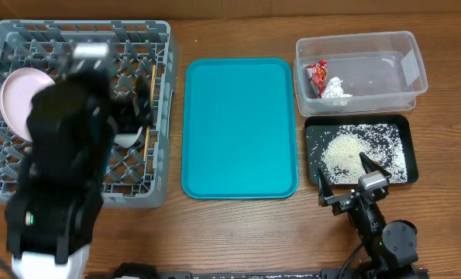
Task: Sort waste into correct bins and load items into the dishwasher
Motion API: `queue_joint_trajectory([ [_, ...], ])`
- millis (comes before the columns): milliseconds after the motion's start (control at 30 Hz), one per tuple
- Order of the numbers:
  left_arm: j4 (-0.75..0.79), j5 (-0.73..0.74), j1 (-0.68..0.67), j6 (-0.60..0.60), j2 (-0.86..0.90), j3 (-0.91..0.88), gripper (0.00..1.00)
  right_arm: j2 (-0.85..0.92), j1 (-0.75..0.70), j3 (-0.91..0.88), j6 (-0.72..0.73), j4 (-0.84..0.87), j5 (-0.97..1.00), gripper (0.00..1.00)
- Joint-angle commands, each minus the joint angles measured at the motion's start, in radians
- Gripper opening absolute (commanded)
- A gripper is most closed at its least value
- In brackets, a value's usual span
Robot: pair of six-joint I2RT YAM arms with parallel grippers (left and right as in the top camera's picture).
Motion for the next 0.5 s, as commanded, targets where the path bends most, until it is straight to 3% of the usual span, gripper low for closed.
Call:
queue_joint_trajectory([
  [0, 0.062, 0.121, 0.104, 0.021, -0.15, -0.202, 1.0, -0.007, 0.003, -0.01, -0.001, 0.005, 0.01, 1.0],
  [467, 0.552, 0.117, 0.156, -0.011, -0.813, -1.0, 1.0, -0.007, 0.003, -0.01, -0.001, 0.005, 0.01, 1.0],
])
